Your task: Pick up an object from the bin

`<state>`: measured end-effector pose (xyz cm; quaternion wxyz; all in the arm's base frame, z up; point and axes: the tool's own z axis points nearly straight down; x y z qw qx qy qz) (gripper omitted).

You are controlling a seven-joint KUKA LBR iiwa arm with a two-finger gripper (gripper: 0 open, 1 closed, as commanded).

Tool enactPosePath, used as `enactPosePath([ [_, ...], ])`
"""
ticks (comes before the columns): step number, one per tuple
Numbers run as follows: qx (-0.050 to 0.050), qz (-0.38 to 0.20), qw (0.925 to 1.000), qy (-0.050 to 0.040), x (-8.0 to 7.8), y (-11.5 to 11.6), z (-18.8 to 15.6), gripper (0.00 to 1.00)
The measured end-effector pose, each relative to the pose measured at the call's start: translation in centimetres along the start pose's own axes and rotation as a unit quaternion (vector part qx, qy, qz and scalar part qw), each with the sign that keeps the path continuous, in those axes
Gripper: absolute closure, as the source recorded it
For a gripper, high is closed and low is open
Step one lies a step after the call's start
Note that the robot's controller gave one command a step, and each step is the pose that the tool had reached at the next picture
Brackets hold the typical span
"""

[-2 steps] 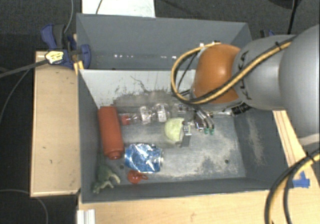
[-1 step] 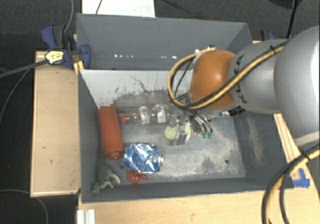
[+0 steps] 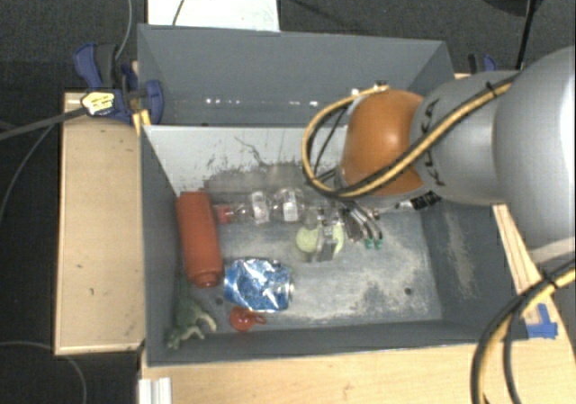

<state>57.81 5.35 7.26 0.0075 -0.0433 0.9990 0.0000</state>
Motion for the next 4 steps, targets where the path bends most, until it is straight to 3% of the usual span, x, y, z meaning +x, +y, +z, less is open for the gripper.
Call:
enactPosePath([
  [2, 0.0, 0.0, 1.0, 0.0025, 0.2, 0.0, -0.9, 1.0],
  [4, 0.0, -0.001, 1.0, 0.0003, 0.0, 0.0, -5.0, 1.0],
])
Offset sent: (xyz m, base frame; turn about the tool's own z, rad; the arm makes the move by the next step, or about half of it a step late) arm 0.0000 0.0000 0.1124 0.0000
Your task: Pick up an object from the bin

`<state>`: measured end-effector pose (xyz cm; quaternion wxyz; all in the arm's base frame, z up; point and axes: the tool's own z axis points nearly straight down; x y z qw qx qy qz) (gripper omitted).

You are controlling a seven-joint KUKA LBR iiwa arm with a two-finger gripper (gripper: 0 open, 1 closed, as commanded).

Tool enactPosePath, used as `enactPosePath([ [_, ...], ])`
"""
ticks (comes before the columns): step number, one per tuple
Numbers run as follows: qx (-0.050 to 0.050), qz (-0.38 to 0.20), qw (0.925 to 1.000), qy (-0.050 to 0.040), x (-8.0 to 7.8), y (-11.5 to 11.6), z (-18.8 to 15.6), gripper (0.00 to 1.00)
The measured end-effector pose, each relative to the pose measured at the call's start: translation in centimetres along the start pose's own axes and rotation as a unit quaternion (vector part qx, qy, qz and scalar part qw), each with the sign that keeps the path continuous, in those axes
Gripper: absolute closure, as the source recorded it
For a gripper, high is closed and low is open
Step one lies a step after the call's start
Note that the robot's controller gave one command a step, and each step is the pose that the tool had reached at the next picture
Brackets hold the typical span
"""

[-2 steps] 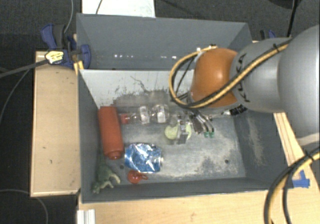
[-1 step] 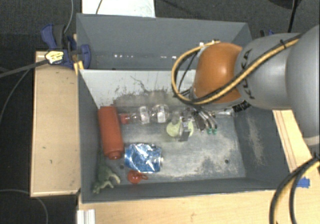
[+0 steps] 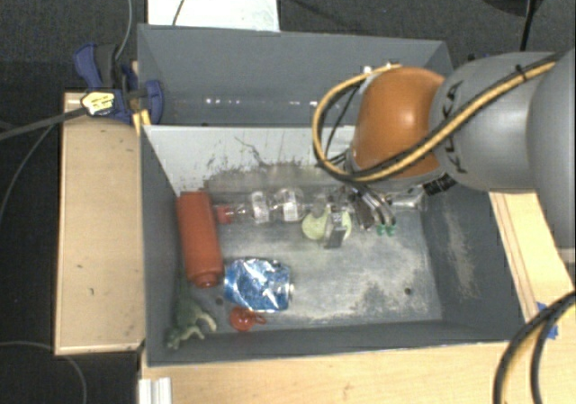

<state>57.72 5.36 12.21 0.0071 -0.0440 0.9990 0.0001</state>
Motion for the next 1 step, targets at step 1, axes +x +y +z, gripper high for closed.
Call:
enactPosePath([
  [1, 0.0, 0.0, 1.0, -0.0009, -0.07, 0.0, -1.46, 1.0],
])
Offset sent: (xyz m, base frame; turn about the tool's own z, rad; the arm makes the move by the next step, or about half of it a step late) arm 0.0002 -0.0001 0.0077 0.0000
